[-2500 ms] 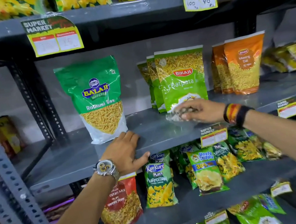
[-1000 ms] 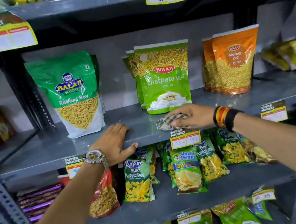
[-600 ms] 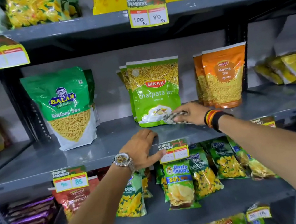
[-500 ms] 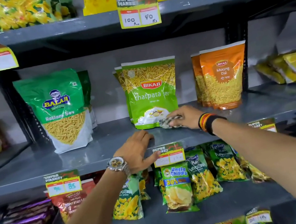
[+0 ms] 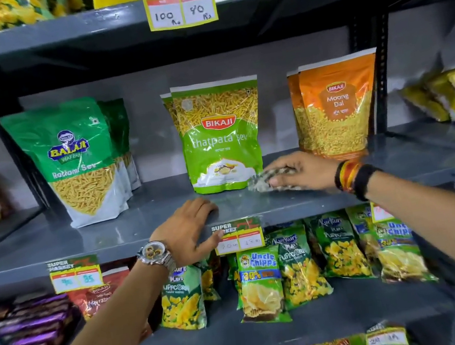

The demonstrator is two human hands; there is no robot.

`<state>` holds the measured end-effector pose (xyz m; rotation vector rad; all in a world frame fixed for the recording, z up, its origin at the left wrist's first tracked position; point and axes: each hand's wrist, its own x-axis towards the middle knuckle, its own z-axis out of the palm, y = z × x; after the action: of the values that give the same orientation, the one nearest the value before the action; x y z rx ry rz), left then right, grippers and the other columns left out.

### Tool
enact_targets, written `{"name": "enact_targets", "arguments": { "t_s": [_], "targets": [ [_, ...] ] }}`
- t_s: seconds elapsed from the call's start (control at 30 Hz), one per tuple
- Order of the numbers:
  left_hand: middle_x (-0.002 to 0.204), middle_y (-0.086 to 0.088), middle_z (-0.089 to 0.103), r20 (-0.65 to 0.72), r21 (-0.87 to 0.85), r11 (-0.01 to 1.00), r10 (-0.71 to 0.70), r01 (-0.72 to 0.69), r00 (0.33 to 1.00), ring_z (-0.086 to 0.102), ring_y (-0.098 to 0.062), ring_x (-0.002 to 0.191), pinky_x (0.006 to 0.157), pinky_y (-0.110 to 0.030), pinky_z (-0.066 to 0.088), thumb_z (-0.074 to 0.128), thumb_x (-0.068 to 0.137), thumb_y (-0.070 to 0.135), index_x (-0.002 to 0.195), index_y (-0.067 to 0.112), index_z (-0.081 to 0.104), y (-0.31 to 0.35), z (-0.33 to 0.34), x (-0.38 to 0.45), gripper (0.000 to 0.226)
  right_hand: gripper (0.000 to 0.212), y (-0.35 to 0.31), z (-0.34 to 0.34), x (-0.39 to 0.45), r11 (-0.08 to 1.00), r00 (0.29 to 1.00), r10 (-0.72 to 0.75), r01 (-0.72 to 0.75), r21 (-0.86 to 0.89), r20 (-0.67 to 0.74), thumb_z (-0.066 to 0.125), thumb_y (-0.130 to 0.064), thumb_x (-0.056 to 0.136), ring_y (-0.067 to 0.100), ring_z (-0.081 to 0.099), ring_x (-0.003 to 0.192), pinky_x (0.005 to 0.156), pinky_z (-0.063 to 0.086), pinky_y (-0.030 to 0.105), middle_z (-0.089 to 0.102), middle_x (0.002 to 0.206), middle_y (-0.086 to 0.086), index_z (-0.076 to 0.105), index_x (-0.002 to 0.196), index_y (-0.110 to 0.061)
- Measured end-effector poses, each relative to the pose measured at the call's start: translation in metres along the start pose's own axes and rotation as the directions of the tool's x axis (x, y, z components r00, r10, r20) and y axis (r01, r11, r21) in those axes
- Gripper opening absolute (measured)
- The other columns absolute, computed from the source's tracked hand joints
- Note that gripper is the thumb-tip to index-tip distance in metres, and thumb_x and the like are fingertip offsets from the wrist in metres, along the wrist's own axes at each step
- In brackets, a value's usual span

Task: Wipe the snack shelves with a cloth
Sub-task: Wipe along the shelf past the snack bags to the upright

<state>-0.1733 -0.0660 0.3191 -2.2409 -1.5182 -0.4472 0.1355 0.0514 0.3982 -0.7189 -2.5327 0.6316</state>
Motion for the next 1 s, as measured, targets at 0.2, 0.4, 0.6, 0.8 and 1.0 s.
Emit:
{"name": "enact_targets", "arguments": {
  "t_s": [0.2, 0.4, 0.6, 0.8, 1.0],
  "targets": [
    [0.134, -0.006, 0.054, 0.04, -0.027, 0.997, -0.077, 0.078, 0.996, 0.055, -0.027, 0.119, 0.103, -0.045, 0.048, 0.039, 0.095, 0.073, 0.138, 0.014, 0.05, -0.017, -0.009, -0.008, 0.074, 0.035, 0.005, 0.034, 0.029, 0.988, 0.998, 0.058, -0.053, -0.145, 0.027, 0.065, -0.041, 0.087, 0.018, 0.059, 0.112, 0.095, 0.047, 0.034, 0.062, 0.119, -0.001, 0.067, 0.119, -0.025],
    [0.12, -0.003, 0.057, 0.003, 0.046, 0.981, -0.186, 0.186, 0.982, 0.058, -0.027, 0.109, 0.1, -0.045, 0.049, 0.034, 0.088, 0.087, 0.13, 0.016, 0.054, -0.056, -0.014, -0.04, 0.085, 0.027, -0.038, 0.058, 0.065, 1.0, 0.999, -0.01, 0.009, -0.014, -0.044, 0.065, -0.027, 0.09, 0.007, 0.05, 0.123, 0.092, 0.039, 0.018, 0.057, 0.127, -0.011, 0.069, 0.116, -0.021],
    [0.114, -0.003, 0.055, -0.021, 0.063, 0.982, -0.178, 0.179, 0.984, 0.056, -0.027, 0.103, 0.093, -0.045, 0.05, 0.039, 0.089, 0.084, 0.124, 0.015, 0.056, -0.058, -0.01, -0.04, 0.079, 0.027, -0.045, 0.101, 0.123, 0.958, 0.989, 0.074, -0.106, -0.266, -0.128, 0.066, -0.038, 0.085, 0.024, 0.06, 0.113, 0.09, 0.048, 0.035, 0.067, 0.122, 0.002, 0.071, 0.11, -0.029],
    [0.11, -0.003, 0.054, -0.001, 0.107, 0.979, -0.173, 0.173, 0.985, 0.053, -0.027, 0.098, 0.092, -0.047, 0.048, 0.031, 0.087, 0.087, 0.121, 0.014, 0.057, -0.059, -0.009, -0.04, 0.084, 0.029, -0.062, 0.093, 0.121, 0.951, 0.996, 0.07, -0.051, -0.305, 0.053, 0.063, -0.036, 0.089, 0.022, 0.062, 0.103, 0.084, 0.046, 0.03, 0.068, 0.113, 0.004, 0.071, 0.112, -0.02],
    [0.112, -0.002, 0.054, -0.009, 0.118, 0.978, -0.173, 0.173, 0.985, 0.053, -0.026, 0.1, 0.092, -0.046, 0.048, 0.03, 0.088, 0.087, 0.122, 0.015, 0.057, -0.06, -0.007, -0.039, 0.084, 0.03, -0.059, 0.089, 0.125, 0.963, 0.981, 0.075, -0.118, -0.243, -0.177, 0.065, -0.035, 0.087, 0.026, 0.06, 0.11, 0.092, 0.049, 0.036, 0.067, 0.12, 0.007, 0.071, 0.113, -0.02]
  ]
}}
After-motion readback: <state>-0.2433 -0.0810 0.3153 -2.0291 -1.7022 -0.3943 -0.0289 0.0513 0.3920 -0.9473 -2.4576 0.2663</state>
